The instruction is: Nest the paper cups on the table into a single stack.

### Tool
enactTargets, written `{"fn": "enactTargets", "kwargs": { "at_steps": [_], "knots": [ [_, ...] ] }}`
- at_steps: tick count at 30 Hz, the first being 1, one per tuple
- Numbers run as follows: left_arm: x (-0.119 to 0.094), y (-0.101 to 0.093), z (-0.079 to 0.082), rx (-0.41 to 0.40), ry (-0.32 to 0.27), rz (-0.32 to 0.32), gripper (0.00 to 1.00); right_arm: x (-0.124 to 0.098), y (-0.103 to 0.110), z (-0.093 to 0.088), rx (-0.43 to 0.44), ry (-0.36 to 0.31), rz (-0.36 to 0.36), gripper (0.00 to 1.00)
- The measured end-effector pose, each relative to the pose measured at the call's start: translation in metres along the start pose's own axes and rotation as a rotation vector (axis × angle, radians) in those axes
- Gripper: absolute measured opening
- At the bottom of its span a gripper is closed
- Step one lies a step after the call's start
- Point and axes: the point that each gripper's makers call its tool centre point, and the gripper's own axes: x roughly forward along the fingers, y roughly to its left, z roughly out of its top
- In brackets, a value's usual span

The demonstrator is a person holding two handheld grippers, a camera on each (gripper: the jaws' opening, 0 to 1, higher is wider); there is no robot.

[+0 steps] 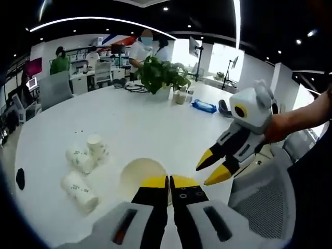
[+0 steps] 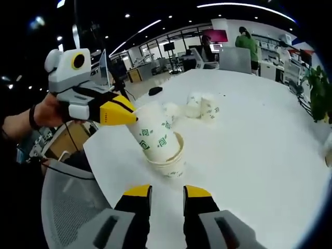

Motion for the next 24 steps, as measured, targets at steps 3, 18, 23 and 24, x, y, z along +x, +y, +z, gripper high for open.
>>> {"fn": "enactTargets", "kwargs": {
  "at_steps": [3, 18, 23, 24],
  "knots": [
    [0.002, -0.002, -0.002, -0.002, 0.004, -0.005, 0.0, -0.001, 0.0, -0.002, 0.002, 0.004, 0.0, 0.22],
    [0.026, -0.02, -0.021, 0.002, 0.063, -0.045, 0.01, -0.004, -0.002, -0.006, 0.013, 0.008, -0.005, 0.22],
    [0.028, -0.025, -0.025, -0.007, 0.076, -0.051, 0.01, -0.006, -0.002, -0.008, 0.018, 0.01, -0.007, 0.22],
    [0.029, -0.025, -0.026, -0.008, 0.078, -0.052, 0.02, -0.006, -0.001, -0.009, 0.019, 0.011, -0.007, 0.22]
  ]
}}
